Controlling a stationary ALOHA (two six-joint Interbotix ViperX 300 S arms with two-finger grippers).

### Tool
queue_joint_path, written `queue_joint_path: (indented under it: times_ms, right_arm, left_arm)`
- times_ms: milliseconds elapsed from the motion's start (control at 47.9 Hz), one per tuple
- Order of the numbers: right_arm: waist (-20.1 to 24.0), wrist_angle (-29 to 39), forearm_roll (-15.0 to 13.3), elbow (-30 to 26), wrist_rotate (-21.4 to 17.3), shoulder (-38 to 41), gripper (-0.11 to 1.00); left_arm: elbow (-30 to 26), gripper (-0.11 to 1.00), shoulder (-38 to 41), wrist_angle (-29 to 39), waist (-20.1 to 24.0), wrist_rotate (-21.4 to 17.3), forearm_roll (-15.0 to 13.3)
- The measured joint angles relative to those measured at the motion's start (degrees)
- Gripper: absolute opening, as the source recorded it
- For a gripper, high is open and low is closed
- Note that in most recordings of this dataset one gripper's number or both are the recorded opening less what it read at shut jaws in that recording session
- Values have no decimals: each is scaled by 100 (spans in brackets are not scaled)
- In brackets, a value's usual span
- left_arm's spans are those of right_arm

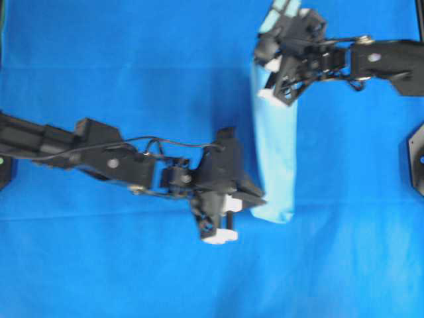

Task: Fold the light blue towel.
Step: 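Lift the towel and rotate it vertical, right gripper moving to top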

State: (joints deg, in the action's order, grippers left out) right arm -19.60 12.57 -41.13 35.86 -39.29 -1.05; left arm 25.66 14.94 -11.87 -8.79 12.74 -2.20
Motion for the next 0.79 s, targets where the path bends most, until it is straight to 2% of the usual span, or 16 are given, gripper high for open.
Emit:
queue_joint_path:
  times_ms: [125,230,627,689,794]
  right_arm:
    - [9,-132,0,-281,18,316,2]
    - [9,-237,0,-431,18,448,2]
    - [0,-483,0,-457,18,510,2]
    - [0,-492,-9,-448,26,536,2]
    - [-26,-492,-9,-448,26,563,2]
  left_arm:
    - [527,1,-211,-264,-44,237,0]
    - [765,1,-290,-387,-62,264,-9]
    - [835,2,-211,-439,-35,264,0]
    - [835,5,-211,-439,-35,264,0]
    - [835,25,-211,-439,-35,264,0]
